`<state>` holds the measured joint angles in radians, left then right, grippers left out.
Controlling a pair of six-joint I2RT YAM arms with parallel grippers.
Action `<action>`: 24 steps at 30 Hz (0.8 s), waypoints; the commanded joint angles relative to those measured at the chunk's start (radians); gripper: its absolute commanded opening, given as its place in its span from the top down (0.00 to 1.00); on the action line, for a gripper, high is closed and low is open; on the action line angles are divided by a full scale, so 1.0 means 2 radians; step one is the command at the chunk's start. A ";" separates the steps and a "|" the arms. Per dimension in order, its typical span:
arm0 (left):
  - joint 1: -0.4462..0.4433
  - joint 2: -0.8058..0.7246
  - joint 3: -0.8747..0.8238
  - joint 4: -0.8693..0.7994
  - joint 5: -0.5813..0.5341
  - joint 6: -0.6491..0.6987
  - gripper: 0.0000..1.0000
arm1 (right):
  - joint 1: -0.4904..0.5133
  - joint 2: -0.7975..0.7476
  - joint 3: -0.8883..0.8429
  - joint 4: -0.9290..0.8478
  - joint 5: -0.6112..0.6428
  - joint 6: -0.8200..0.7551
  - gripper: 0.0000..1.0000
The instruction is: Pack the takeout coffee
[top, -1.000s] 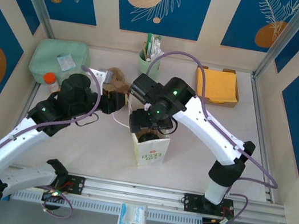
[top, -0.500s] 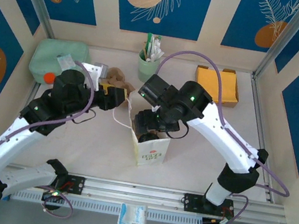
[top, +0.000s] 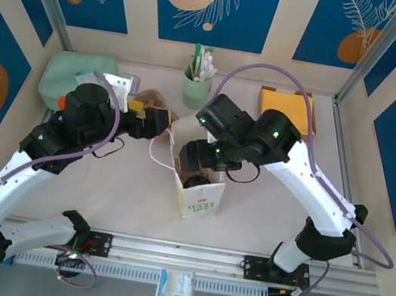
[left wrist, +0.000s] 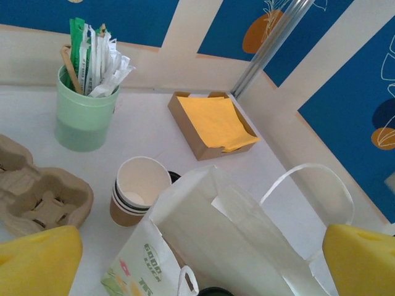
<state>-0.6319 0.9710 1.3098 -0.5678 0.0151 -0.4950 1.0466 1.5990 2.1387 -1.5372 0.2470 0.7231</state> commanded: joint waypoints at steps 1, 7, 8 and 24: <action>0.004 0.006 0.025 -0.013 -0.018 0.013 0.01 | -0.015 -0.022 0.008 0.025 -0.030 -0.015 0.20; 0.004 0.026 0.046 -0.023 -0.030 0.021 0.01 | -0.048 -0.034 0.005 0.055 -0.062 -0.032 0.20; 0.004 0.028 0.048 -0.023 -0.034 0.022 0.01 | -0.053 -0.034 0.005 0.059 -0.067 -0.035 0.20; 0.004 0.064 0.068 -0.016 -0.090 0.039 0.00 | -0.166 -0.015 0.043 0.106 -0.136 -0.079 0.21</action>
<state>-0.6319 1.0851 1.4174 -0.6140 -0.1249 -0.4389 0.7418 1.5635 2.1887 -1.3472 0.0269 0.5983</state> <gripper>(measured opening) 0.994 0.793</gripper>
